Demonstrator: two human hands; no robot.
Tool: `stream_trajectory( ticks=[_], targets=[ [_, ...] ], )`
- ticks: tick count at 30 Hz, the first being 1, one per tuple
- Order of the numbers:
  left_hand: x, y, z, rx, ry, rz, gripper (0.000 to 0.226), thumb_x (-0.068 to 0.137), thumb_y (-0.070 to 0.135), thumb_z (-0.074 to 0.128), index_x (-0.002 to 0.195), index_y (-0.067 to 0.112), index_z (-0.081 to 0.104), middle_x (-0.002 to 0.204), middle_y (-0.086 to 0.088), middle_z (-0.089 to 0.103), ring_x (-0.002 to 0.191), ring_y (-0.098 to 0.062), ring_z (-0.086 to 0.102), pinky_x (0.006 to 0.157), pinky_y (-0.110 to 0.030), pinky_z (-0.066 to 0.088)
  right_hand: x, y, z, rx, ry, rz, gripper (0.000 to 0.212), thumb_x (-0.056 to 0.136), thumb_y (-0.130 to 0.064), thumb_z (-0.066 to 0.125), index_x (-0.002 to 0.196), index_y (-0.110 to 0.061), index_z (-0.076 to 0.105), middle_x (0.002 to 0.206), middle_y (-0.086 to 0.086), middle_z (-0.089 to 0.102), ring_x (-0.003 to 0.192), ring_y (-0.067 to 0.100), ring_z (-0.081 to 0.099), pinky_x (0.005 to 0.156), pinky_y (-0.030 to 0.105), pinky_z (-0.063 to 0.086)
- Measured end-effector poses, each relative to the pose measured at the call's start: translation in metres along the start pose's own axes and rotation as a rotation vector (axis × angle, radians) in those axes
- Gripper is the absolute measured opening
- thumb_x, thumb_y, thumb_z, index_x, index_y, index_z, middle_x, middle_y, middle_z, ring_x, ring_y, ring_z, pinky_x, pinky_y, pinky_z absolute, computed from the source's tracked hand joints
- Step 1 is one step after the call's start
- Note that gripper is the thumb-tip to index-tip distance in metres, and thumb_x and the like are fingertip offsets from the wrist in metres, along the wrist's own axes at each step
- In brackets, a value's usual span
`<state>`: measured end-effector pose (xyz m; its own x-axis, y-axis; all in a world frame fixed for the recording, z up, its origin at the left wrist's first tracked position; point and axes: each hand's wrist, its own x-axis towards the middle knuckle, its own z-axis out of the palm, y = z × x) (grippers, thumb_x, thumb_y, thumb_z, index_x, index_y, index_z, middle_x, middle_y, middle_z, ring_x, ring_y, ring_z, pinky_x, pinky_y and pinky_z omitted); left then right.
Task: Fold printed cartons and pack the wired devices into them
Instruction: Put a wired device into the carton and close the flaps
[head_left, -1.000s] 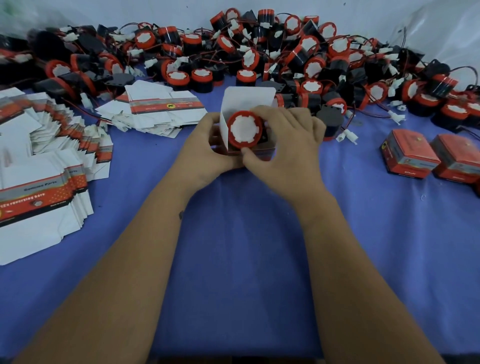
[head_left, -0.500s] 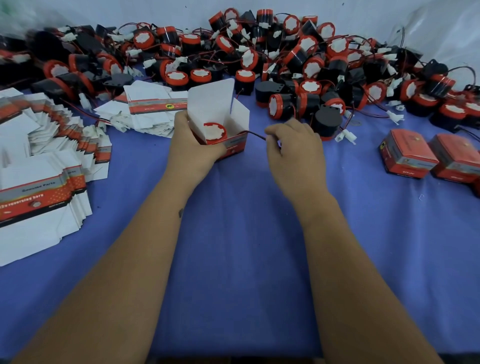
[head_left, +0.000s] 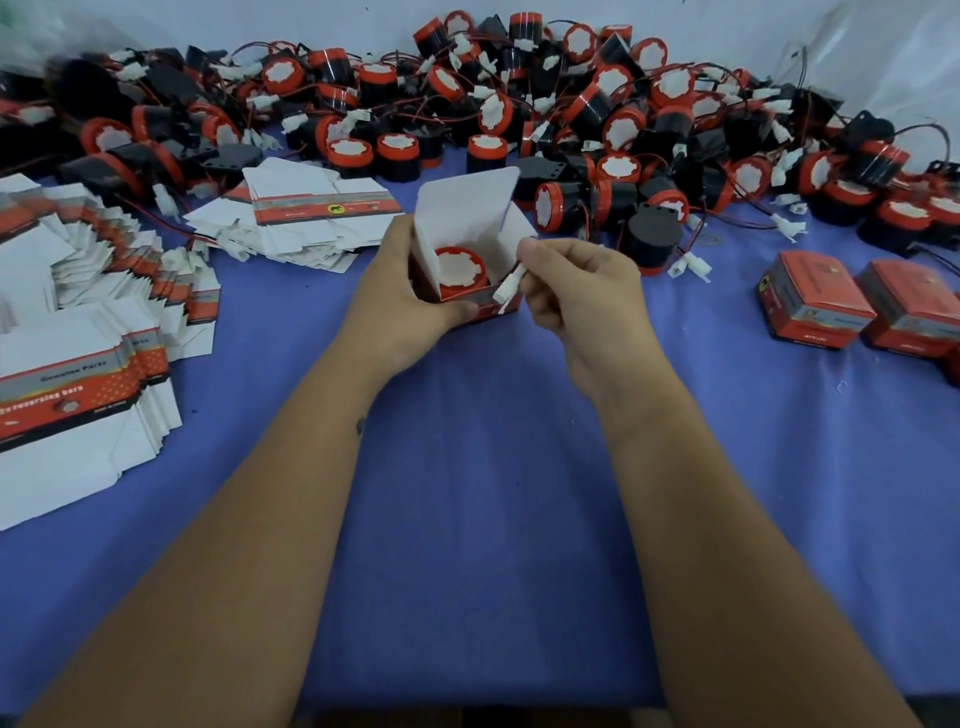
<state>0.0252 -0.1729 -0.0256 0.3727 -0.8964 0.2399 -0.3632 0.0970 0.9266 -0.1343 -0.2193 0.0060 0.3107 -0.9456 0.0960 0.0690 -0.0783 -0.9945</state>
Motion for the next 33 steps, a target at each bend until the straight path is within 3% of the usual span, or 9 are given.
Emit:
stream_trajectory(
  ticks=[4,6,10,16,20,23,26,30,33],
  targets=[
    [0.001,0.001,0.001,0.035,-0.075,0.031,0.064,0.075,0.016,0.085,0.121,0.035,0.044,0.119,0.017,0.061,0.109,0.0,0.059,0.082,-0.011,0.049,0.004,0.006,0.001,-0.096,0.172,-0.112,0.008,0.09,-0.014,0.069,0.083,-0.015,0.072,0.08,-0.004,0.069,0.074,0.003,0.063,0.072,0.018,0.053],
    [0.0,0.002,0.001,0.023,-0.124,0.038,0.064,0.075,0.012,0.084,0.121,0.033,0.045,0.117,0.017,0.062,0.106,0.004,0.06,0.083,-0.009,0.048,0.007,0.008,0.001,-0.122,0.24,-0.151,0.011,0.088,-0.019,0.072,0.079,-0.025,0.071,0.099,-0.001,0.062,0.092,0.007,0.061,0.086,0.019,0.052],
    [-0.002,0.004,0.003,0.0,-0.26,0.034,0.068,0.076,0.008,0.083,0.127,0.035,0.046,0.12,0.015,0.064,0.105,0.004,0.062,0.091,-0.02,0.053,0.01,0.009,0.001,-0.141,0.28,-0.211,0.009,0.086,-0.024,0.075,0.082,-0.031,0.071,0.097,-0.007,0.044,0.093,0.004,0.051,0.079,0.005,0.045],
    [-0.001,0.003,0.001,-0.006,-0.305,0.029,0.069,0.076,0.002,0.081,0.127,0.035,0.047,0.117,0.014,0.066,0.106,0.0,0.063,0.089,-0.02,0.054,0.016,0.016,-0.002,-0.308,0.34,-0.28,0.002,0.087,-0.025,0.073,0.085,-0.025,0.073,0.096,-0.011,0.038,0.104,0.015,0.047,0.091,0.014,0.043],
    [-0.002,0.003,0.004,-0.047,-0.273,-0.01,0.067,0.077,-0.001,0.079,0.13,0.026,0.048,0.12,0.003,0.066,0.111,-0.009,0.064,0.095,-0.031,0.054,0.017,0.023,-0.004,-0.622,0.292,-0.435,0.001,0.085,-0.017,0.074,0.084,-0.016,0.074,0.098,-0.013,0.039,0.103,0.02,0.043,0.09,0.02,0.041],
    [-0.003,0.003,0.005,-0.077,-0.239,-0.031,0.067,0.077,-0.004,0.077,0.13,0.024,0.047,0.119,0.001,0.066,0.107,-0.009,0.065,0.093,-0.029,0.055,0.017,0.025,-0.007,-0.846,0.209,-0.509,0.007,0.082,-0.019,0.074,0.08,-0.012,0.073,0.118,0.003,0.049,0.109,0.021,0.04,0.089,0.024,0.038],
    [0.0,0.004,0.006,-0.091,-0.209,-0.044,0.067,0.075,-0.004,0.076,0.128,0.025,0.048,0.115,0.005,0.067,0.104,-0.008,0.065,0.09,-0.028,0.055,0.015,0.024,-0.009,-0.838,0.107,-0.534,0.011,0.077,-0.016,0.067,0.068,-0.01,0.068,0.123,0.001,0.049,0.111,0.02,0.039,0.088,0.03,0.04],
    [-0.005,0.005,0.005,-0.101,-0.214,-0.057,0.064,0.069,0.01,0.072,0.127,0.023,0.049,0.114,0.004,0.067,0.104,-0.01,0.064,0.089,-0.028,0.055,0.011,0.024,-0.002,-0.747,0.018,-0.507,0.02,0.076,-0.011,0.065,0.059,-0.005,0.057,0.108,-0.002,0.045,0.1,0.015,0.036,0.081,0.008,0.029],
    [0.0,0.014,0.012,-0.178,-0.184,-0.086,0.044,0.092,0.007,0.058,0.134,0.014,0.05,0.122,-0.003,0.065,0.101,-0.003,0.066,0.081,-0.017,0.051,0.007,0.024,-0.001,-0.702,0.0,-0.509,0.026,0.082,-0.015,0.063,0.06,-0.007,0.052,0.106,0.001,0.045,0.098,0.018,0.036,0.079,0.004,0.027]
  ],
)
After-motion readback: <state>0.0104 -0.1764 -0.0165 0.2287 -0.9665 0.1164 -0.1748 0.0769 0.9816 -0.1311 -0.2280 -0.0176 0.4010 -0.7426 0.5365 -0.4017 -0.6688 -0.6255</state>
